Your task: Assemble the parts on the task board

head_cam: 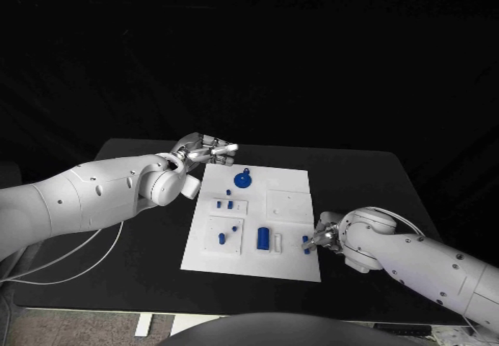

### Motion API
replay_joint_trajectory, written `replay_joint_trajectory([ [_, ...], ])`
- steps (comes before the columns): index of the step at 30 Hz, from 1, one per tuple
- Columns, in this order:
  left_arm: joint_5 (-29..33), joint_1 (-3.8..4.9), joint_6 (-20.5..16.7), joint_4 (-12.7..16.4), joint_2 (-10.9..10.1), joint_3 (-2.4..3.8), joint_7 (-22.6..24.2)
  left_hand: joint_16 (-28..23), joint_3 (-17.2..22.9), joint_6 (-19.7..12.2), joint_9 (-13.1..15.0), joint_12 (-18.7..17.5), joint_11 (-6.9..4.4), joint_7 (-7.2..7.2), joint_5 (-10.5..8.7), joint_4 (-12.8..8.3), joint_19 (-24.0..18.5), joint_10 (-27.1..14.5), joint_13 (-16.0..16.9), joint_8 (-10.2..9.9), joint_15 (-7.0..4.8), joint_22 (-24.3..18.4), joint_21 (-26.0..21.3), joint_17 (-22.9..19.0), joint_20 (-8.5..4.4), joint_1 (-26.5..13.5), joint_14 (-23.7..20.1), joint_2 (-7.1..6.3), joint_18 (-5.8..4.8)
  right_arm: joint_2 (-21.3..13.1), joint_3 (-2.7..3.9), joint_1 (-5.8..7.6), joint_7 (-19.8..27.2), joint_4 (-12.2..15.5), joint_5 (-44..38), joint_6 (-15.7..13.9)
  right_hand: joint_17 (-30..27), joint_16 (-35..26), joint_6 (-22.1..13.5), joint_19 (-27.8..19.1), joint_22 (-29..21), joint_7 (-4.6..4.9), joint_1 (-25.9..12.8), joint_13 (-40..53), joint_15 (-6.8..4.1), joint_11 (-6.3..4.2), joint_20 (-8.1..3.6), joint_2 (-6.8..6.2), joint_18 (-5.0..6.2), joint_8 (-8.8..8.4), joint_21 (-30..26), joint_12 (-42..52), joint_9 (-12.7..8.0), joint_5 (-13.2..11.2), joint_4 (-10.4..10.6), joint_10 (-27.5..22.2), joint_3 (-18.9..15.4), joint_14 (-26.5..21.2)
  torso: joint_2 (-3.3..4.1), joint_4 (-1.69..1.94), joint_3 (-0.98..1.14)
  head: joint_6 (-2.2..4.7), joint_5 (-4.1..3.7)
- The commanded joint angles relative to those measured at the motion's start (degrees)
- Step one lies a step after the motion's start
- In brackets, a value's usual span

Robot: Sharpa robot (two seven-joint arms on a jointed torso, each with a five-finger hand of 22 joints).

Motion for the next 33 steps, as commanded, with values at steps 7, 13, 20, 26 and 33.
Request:
replay_joint_trajectory([
  [7, 0.26, 0.01, 1.02, 0.12, 0.15, 0.03, 0.54, -0.19, 0.02, -0.28, 0.00, -0.25, -0.07, 0.20, -0.26, 0.51, 0.03, -0.32, 0.01, -0.04, 0.04, -0.11, 0.12, 0.03, 0.27, 0.09, -0.28, -0.57, 0.12, 2.17, -0.76, -0.22, 0.30, -2.96, -3.44, -0.10, -0.55, -0.91, -0.51, 1.02, 5.49, 0.44, -0.32, -0.29, 0.21, 0.16, -0.09, -0.62, -0.97, -0.42, -0.99, -0.64, -0.16, 0.07, 1.32, -0.29, 0.39, 0.15, -0.04, -0.05, 0.05, 0.00, 0.01],
  [13, 0.25, 0.01, 1.12, 0.05, 0.27, 0.03, 0.63, -0.20, 0.06, 0.02, 0.02, -0.25, -0.10, 0.05, -0.26, 0.57, 0.00, -0.30, 0.01, 0.02, 0.03, -0.14, 0.12, 0.04, 0.28, 0.15, -0.29, -0.35, 0.12, 3.40, -1.74, -0.23, 1.61, -4.54, -4.51, 1.74, -1.04, -1.70, -3.51, 0.48, 5.20, 1.65, 2.67, -0.91, 0.81, 0.91, 0.41, -1.51, -0.66, -0.44, -2.65, -1.96, -1.45, 0.23, -1.75, -1.75, 2.66, -0.03, -0.01, -0.03, 0.09, 0.42, 0.02],
  [20, 0.24, 0.01, 1.15, -0.02, 0.37, 0.03, 0.58, -0.19, -0.01, -0.05, 0.00, -0.25, -0.09, 0.11, -0.23, 0.45, 0.02, -0.29, 0.01, -0.04, 0.02, -0.14, 0.14, 0.04, 0.27, 0.13, -0.28, -0.32, 0.12, 4.32, -3.77, -0.24, 2.16, -6.18, -6.04, 4.26, -1.16, -2.26, -5.98, 0.15, 5.12, 2.84, 4.02, -1.68, 1.35, 1.45, 1.12, -1.23, 0.03, -0.45, -3.67, -2.46, -2.97, 8.28, -9.29, -3.07, 6.90, -0.30, -0.03, -0.05, 0.07, 0.13, -0.07],
  [26, 0.16, 0.01, 1.14, -0.06, 0.38, 0.03, 0.48, -0.18, -0.03, -0.10, 0.00, -0.24, -0.10, 0.14, -0.23, 0.17, 0.03, -0.25, 0.01, -0.04, 0.02, -0.16, 0.16, 0.05, 0.27, 0.13, -0.26, -0.12, 0.12, 4.71, -4.83, -0.24, 2.17, -7.57, -6.31, 5.33, -1.05, -2.37, -7.07, -0.24, 5.02, 3.32, 3.97, -2.44, 1.60, 1.70, 1.43, -0.57, 0.33, -0.50, -4.15, -2.55, -3.03, 8.83, -13.52, -3.85, 8.56, -0.57, -0.06, -0.03, 0.05, 0.07, -0.14],
  [33, 0.05, 0.01, 1.13, -0.04, 0.34, 0.03, 0.33, -0.18, -0.05, -0.16, 0.00, -0.25, -0.10, 0.16, -0.20, -0.18, 0.04, -0.25, 0.01, -0.04, 0.02, -0.17, 0.19, 0.05, 0.26, 0.09, -0.25, 0.09, 0.13, 4.48, -5.22, -0.26, 2.15, -7.66, -2.41, 2.18, -0.13, -1.79, -7.18, -0.33, 5.28, 3.72, 3.03, -2.88, 1.27, 1.44, 1.01, -2.28, 0.65, -0.47, -2.29, -2.36, -3.05, 22.35, -13.86, -3.85, 19.68, -0.42, -0.02, -0.04, 0.08, -0.07, 0.03],
])
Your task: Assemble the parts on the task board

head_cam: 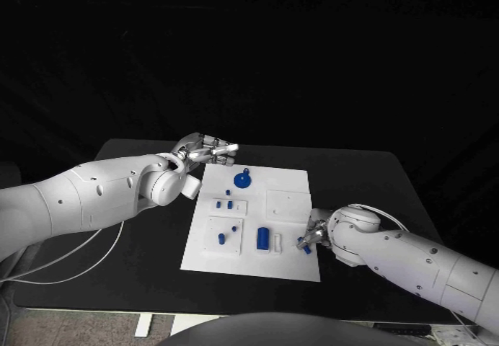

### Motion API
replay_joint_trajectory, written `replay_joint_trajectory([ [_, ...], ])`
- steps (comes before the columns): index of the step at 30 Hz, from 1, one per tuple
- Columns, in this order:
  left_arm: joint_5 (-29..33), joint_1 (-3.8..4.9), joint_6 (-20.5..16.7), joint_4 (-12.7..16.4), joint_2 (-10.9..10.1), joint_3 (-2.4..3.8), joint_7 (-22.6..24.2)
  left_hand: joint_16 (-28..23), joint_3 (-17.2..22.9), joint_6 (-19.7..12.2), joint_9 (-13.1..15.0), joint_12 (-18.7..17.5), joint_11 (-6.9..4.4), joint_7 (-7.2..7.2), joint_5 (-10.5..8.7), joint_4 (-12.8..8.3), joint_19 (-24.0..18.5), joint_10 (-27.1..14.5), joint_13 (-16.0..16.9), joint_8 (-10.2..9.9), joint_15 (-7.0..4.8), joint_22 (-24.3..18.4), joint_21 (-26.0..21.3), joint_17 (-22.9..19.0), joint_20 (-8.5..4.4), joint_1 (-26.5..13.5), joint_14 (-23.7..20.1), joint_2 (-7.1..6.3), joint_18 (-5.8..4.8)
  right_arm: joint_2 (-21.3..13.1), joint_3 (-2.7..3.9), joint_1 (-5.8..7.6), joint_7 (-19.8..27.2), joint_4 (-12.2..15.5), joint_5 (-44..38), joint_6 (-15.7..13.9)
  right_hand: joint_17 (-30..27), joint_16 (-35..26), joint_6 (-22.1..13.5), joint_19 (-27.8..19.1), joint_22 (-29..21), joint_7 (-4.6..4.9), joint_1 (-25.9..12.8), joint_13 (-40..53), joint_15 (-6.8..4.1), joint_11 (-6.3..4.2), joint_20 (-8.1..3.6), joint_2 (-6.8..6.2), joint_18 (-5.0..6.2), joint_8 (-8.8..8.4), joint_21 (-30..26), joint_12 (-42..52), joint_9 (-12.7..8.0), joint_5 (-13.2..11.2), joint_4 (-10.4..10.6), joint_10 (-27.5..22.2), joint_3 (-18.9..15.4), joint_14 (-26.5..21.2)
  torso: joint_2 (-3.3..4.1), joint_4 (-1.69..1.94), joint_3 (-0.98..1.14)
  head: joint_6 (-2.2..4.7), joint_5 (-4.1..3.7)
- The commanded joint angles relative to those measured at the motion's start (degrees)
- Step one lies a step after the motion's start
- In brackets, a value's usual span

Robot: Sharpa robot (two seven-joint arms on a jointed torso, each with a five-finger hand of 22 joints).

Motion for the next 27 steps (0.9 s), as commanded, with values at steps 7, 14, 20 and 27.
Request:
replay_joint_trajectory([
  [7, -0.02, 0.02, 0.80, 0.12, 0.01, 0.04, 0.22, -0.19, 0.11, -0.19, 0.00, -0.24, -0.08, 0.16, -0.17, -0.59, 0.06, -0.26, 0.01, -0.03, 0.02, -0.07, 0.22, 0.05, 0.26, 0.07, -0.24, 0.23, 0.15, -0.94, -1.65, -2.21, 1.01, -1.13, 13.09, 0.48, 0.95, 0.46, -2.53, -0.58, 5.29, 1.78, -2.69, 0.13, -0.30, -0.20, -0.43, 1.22, 0.79, -0.29, 3.00, 0.59, -48.55, 8.98, -8.46, 0.18, 16.18, 0.26, -0.01, -0.03, -0.04, -0.22, 0.28],
  [14, -0.11, 0.02, 0.86, 0.11, -0.04, 0.04, 0.12, -0.19, 0.11, -0.19, 0.00, -0.24, -0.08, 0.16, -0.17, -0.59, 0.06, -0.26, 0.01, -0.03, 0.02, -0.07, 0.22, 0.05, 0.26, 0.07, -0.24, 0.23, 0.15, -1.94, -1.25, -2.21, 3.13, 0.99, 18.86, -4.14, 1.52, 0.48, -1.57, -0.56, 5.23, 1.46, -3.26, 0.47, -0.67, -0.47, -0.78, 2.08, 0.51, -0.24, 3.78, 1.09, -48.53, 10.58, -8.38, 0.60, 12.59, 0.42, 0.01, -0.03, -0.04, -0.09, 0.30],
  [20, -0.19, 0.02, 0.93, 0.10, -0.04, 0.04, 0.04, -0.19, 0.08, -0.21, 0.00, -0.25, -0.08, 0.17, -0.13, -0.84, 0.06, -0.27, 0.01, -0.03, 0.02, -0.08, 0.25, 0.06, 0.26, -0.11, -0.24, 0.44, 0.16, -2.43, -0.43, -2.20, 3.96, 2.84, 21.67, -7.82, 1.61, 0.28, -1.29, -0.32, 5.24, 1.30, -3.45, 0.60, -0.71, -0.54, -0.84, 2.47, 0.37, -0.29, 3.49, 1.16, -48.54, 10.83, -8.38, 0.71, 10.43, 0.51, 0.01, -0.01, -0.02, -0.04, 0.26],
  [27, -0.26, 0.02, 0.99, 0.08, -0.03, 0.04, -0.08, -0.19, 0.08, -0.21, 0.00, -0.25, -0.08, 0.17, -0.13, -0.84, 0.06, -0.27, 0.01, -0.03, 0.02, -0.08, 0.25, 0.06, 0.26, -0.11, -0.24, 0.44, 0.16, -2.21, -0.02, -2.19, 4.00, 4.28, 24.18, -9.34, 1.65, 0.04, -0.96, -0.08, 5.20, 1.15, -3.45, 0.66, -0.79, -0.59, -0.91, 2.79, 0.23, -0.29, 2.82, 1.12, -48.51, 9.49, -8.21, 0.78, 8.16, 0.58, 0.03, -0.05, -0.03, -0.05, 0.42],
])
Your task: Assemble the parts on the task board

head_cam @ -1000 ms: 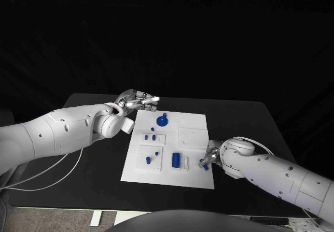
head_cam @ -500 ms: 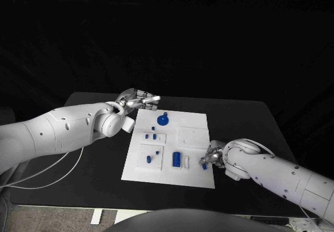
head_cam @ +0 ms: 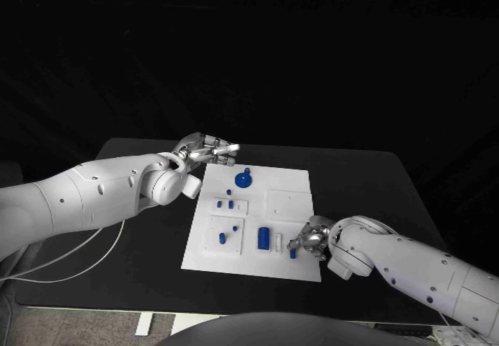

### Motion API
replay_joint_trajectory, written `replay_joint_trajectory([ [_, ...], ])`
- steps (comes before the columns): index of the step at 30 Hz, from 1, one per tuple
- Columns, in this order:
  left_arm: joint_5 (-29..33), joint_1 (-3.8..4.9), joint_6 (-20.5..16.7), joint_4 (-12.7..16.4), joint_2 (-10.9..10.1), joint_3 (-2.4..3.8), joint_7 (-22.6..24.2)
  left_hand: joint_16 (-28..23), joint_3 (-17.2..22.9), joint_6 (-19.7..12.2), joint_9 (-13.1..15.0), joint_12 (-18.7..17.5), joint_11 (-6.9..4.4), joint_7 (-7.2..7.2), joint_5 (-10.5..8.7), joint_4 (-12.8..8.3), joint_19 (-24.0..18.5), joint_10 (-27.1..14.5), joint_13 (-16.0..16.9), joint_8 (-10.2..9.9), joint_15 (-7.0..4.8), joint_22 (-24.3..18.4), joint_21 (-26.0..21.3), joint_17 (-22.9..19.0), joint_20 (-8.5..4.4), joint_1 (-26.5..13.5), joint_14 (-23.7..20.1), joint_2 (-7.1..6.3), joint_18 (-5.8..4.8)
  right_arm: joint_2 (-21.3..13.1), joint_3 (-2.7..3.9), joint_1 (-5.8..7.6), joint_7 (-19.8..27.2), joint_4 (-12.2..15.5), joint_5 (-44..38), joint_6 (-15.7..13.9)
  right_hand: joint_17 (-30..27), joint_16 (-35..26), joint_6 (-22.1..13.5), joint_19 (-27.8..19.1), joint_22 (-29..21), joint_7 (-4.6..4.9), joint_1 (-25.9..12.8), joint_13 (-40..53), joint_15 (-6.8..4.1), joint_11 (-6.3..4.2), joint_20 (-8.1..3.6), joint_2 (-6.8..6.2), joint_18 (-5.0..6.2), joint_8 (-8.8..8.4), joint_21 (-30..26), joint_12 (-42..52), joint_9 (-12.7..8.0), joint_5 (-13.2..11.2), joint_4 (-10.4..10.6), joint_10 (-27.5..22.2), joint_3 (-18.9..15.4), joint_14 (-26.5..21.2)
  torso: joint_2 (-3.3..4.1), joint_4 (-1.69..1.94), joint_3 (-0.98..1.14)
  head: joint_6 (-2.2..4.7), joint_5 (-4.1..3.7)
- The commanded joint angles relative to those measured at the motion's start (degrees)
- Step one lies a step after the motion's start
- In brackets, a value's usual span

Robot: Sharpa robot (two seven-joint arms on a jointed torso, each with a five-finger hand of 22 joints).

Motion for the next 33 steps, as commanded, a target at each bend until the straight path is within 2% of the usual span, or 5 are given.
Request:
replay_joint_trajectory([
  [1, -0.17, 0.02, 0.91, 0.07, 0.11, 0.04, 0.17, -0.19, 0.09, -0.21, 0.00, -0.25, -0.08, 0.17, -0.13, -0.36, 0.06, -0.27, 0.01, -0.03, 0.02, -0.10, 0.25, 0.06, 0.26, -0.12, -0.25, 0.44, 0.16, 0.39, -0.18, -0.37, -0.12, 0.34, 3.83, -1.56, 0.06, -0.30, 0.42, 0.28, 5.18, 0.05, 0.08, 0.12, -0.30, -0.47, -0.17, 1.07, 0.25, 0.08, -0.58, 0.12, -17.72, -1.76, -5.16, 0.88, 2.93, 0.12, 0.01, -0.01, 0.00, -0.01, 0.05],
  [7, -0.27, 0.02, 1.12, 0.08, 0.17, 0.04, 0.07, -0.19, 0.16, -0.39, 0.00, -0.24, -0.06, 0.22, 0.00, -0.54, 0.05, -0.31, 0.01, -0.04, 0.03, -0.11, 0.28, 0.06, 0.27, -0.19, -0.26, 0.62, 0.18, 1.05, 0.01, -0.30, -0.26, 0.27, 4.47, -2.95, 0.08, -0.35, 0.89, 0.47, 5.16, -0.15, 0.43, 0.16, -0.30, -0.51, -0.17, 1.67, 0.15, 0.09, -1.04, 0.18, -17.69, -4.51, -5.30, 0.97, 0.84, 0.18, 0.01, 0.04, -0.01, 0.08, 0.05],
  [13, -0.47, 0.02, 1.22, 0.05, 0.21, 0.04, -0.17, -0.19, 0.27, -0.35, 0.00, -0.25, -0.06, 0.20, 0.14, -0.90, 0.03, -0.34, 0.01, -0.04, 0.04, -0.12, 0.30, 0.07, 0.28, -0.07, -0.27, 0.87, 0.18, 1.87, 0.12, -0.16, -0.94, -0.01, 4.11, -3.88, 0.05, -0.43, 1.25, 0.64, 5.17, -0.29, 0.49, 0.11, -0.35, -0.56, -0.22, 2.06, 0.10, 0.10, -1.47, 0.10, -17.67, -5.27, -5.39, 0.98, -0.08, 0.21, 0.02, 0.02, -0.03, 0.07, 0.13],
  [23, -0.69, 0.02, 1.39, -0.03, 0.33, 0.04, -0.50, -0.19, 0.24, -0.32, 0.00, -0.25, -0.06, 0.19, 0.29, -1.57, 0.00, -0.36, 0.01, -0.04, 0.04, -0.13, 0.32, 0.07, 0.29, -0.21, -0.28, 1.27, 0.17, 2.93, 0.14, 0.28, -1.93, -0.42, 3.37, -3.49, 0.06, -0.45, 1.90, 0.82, 5.19, -0.58, 0.44, -0.03, -0.36, -0.65, -0.24, 2.62, -0.02, 0.11, -1.86, -0.02, -17.65, -7.21, -5.10, 1.05, -1.60, 0.25, 0.01, 0.03, -0.02, 0.19, 0.11],
  [33, -0.71, 0.02, 1.53, -0.08, 0.45, 0.04, -0.66, -0.19, 0.16, -0.28, 0.00, -0.25, -0.04, 0.19, 0.26, -1.89, -0.01, -0.43, 0.01, -0.03, 0.05, -0.14, 0.36, 0.08, 0.30, -0.48, -0.31, 1.47, 0.19, 3.74, 0.14, 0.60, -2.43, -1.08, 2.95, -2.20, 0.09, -0.39, 2.54, 1.08, 5.20, -1.18, 0.22, -0.16, -0.40, -0.79, -0.26, 3.70, -0.21, 0.11, -2.26, -0.03, -17.61, -11.87, -3.07, 1.21, -6.55, 0.34, 0.01, -0.01, 0.00, 0.15, 0.19],
])
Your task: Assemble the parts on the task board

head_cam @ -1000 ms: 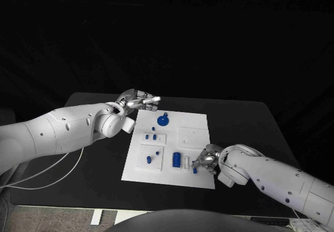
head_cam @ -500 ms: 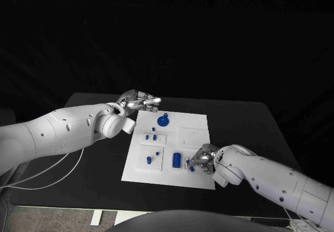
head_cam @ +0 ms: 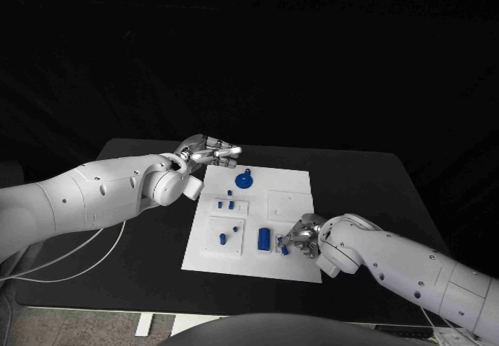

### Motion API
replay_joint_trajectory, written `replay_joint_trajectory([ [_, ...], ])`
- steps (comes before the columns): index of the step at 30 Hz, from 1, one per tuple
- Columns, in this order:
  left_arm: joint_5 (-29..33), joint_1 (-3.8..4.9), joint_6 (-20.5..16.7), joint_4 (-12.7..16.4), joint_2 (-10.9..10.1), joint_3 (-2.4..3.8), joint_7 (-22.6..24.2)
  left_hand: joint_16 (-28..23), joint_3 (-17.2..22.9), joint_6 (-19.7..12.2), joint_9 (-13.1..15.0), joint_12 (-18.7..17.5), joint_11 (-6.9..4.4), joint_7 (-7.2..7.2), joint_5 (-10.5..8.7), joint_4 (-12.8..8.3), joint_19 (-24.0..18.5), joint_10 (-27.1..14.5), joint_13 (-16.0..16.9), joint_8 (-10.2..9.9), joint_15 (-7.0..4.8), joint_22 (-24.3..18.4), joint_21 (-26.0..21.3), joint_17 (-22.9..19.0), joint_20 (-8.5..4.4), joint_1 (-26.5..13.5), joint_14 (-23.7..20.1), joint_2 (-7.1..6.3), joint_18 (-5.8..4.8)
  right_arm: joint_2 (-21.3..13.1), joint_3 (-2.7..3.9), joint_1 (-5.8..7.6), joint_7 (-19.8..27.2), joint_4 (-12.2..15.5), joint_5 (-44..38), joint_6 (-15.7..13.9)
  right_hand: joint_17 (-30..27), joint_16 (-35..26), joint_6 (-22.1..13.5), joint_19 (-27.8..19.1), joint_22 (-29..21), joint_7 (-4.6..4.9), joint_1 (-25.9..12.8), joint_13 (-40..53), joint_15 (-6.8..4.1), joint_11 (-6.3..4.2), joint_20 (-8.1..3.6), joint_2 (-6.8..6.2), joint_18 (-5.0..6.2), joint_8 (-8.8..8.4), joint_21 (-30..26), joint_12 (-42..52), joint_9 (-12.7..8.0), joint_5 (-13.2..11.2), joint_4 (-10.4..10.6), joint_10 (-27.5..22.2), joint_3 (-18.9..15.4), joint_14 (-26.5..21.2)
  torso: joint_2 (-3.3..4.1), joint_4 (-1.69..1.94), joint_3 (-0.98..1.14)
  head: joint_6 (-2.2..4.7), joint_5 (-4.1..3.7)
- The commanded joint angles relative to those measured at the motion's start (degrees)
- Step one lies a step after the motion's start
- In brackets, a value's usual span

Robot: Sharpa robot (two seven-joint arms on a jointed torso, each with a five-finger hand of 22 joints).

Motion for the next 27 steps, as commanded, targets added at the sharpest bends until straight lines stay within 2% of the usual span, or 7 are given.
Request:
replay_joint_trajectory([
  [1, -0.25, 0.02, 0.97, 0.07, 0.19, 0.04, 0.10, -0.19, 0.15, -0.07, 0.00, -0.25, -0.04, -0.02, 0.26, -0.31, -0.01, -0.43, 0.01, -0.03, 0.05, -0.10, 0.35, 0.08, 0.30, -0.01, -0.31, 0.38, 0.19, 0.51, -0.02, 0.05, -0.33, -0.09, -0.75, 1.30, 0.04, -0.17, 0.39, 0.92, 5.22, -0.16, -0.09, -0.09, -0.22, -0.10, -0.08, 0.63, -0.31, -0.04, -0.23, 0.00, -0.08, -1.39, 0.65, 0.49, -1.41, 0.16, 0.01, -0.02, 0.02, -0.03, 0.05],
  [3, -0.26, 0.02, 1.00, 0.07, 0.21, 0.04, 0.06, -0.19, 0.15, -0.07, 0.00, -0.25, -0.04, -0.02, 0.26, -0.31, -0.01, -0.43, 0.01, -0.03, 0.05, -0.10, 0.35, 0.08, 0.30, -0.01, -0.31, 0.38, 0.19, 0.71, -0.03, 0.15, -0.39, -0.23, -0.94, 1.59, 0.13, -0.06, 0.60, 0.95, 5.22, -0.38, -0.78, -0.10, -0.21, -0.14, -0.07, 0.75, -0.35, -0.04, -0.29, 0.05, -0.06, -4.35, 1.71, 0.62, -2.59, 0.20, 0.01, -0.01, 0.04, -0.05, 0.02],
  [7, -0.28, 0.02, 1.04, 0.06, 0.24, 0.04, -0.03, -0.19, 0.14, -0.06, 0.00, -0.25, -0.04, -0.02, 0.26, -0.29, -0.01, -0.46, 0.01, -0.02, 0.06, -0.10, 0.37, 0.08, 0.31, -0.12, -0.33, 0.38, 0.20, 1.03, -0.03, 0.37, -0.40, -0.50, -1.13, 1.82, 0.13, -0.08, 0.85, 1.03, 5.22, -0.60, -0.61, -0.26, -0.25, -0.19, -0.11, 0.92, -0.44, -0.05, -0.52, -0.05, -0.07, -6.00, 3.52, 0.70, -4.67, 0.20, 0.02, 0.01, 0.01, -0.04, 0.00],
  [9, -0.30, 0.02, 1.07, 0.06, 0.26, 0.04, -0.08, -0.19, 0.14, -0.06, 0.00, -0.25, -0.04, -0.02, 0.26, -0.29, -0.01, -0.46, 0.01, -0.02, 0.06, -0.10, 0.37, 0.08, 0.31, -0.12, -0.33, 0.38, 0.20, 1.16, -0.03, 0.46, -0.41, -0.58, -1.32, 1.81, 0.15, -0.05, 1.00, 1.08, 5.24, -0.69, -0.65, -0.35, -0.29, -0.24, -0.15, 1.00, -0.48, -0.05, -0.55, -0.11, -0.07, -6.05, 4.32, 0.75, -5.28, 0.20, 0.01, -0.01, 0.03, -0.01, 0.21],
  [16, -0.37, 0.02, 1.26, 0.08, 0.33, 0.04, -0.26, -0.20, 0.17, -0.04, 0.00, -0.25, 0.00, -0.02, 0.25, -0.21, -0.03, -0.58, 0.01, -0.03, 0.09, -0.11, 0.37, 0.06, 0.33, -0.17, -0.44, 0.35, 0.20, 1.48, -0.04, 0.71, -0.64, -0.83, -1.77, 2.79, 0.20, 0.00, 1.74, 1.15, 5.29, -0.96, -0.76, -1.26, -0.40, -0.43, -0.26, 1.07, -0.59, -0.02, -0.48, -1.06, -0.03, -5.46, 5.25, 0.98, -5.50, 0.23, -0.01, -0.02, 0.00, 0.03, 0.47],
  [22, -0.47, 0.02, 1.50, 0.05, 0.41, 0.04, -0.39, -0.20, 0.25, -0.04, 0.00, -0.25, 0.03, -0.02, 0.34, -0.05, -0.08, -0.66, 0.01, -0.02, 0.12, -0.12, 0.36, 0.07, 0.37, -0.19, -0.53, 0.34, 0.23, 1.78, -0.06, 0.81, -1.09, -1.17, -2.89, 4.34, 0.30, 0.11, 1.89, 1.16, 5.32, -1.02, -0.84, -1.39, -0.44, -0.48, -0.31, 0.88, -0.66, -0.03, -0.41, -1.07, -0.04, -4.28, 5.38, 1.02, -5.30, 0.25, -0.01, -0.01, -0.02, 0.13, 0.72],
  [27, -0.57, 0.02, 1.63, 0.04, 0.47, 0.04, -0.51, -0.21, 0.29, 0.00, 0.00, -0.25, 0.05, -0.02, 0.37, -0.03, -0.18, -0.78, 0.01, -0.03, 0.16, -0.15, 0.32, 0.06, 0.40, -0.15, -0.66, 0.38, 0.23, 2.07, -0.12, 0.86, -1.30, -1.50, -3.42, 5.27, 0.25, 0.04, 1.89, 1.12, 5.31, -1.02, -1.20, -1.51, -0.43, -0.47, -0.31, 0.59, -0.69, -0.04, -0.47, -1.18, -0.04, -4.84, 5.59, 0.97, -5.42, 0.22, -0.02, -0.01, 0.01, 0.14, 0.74],
])
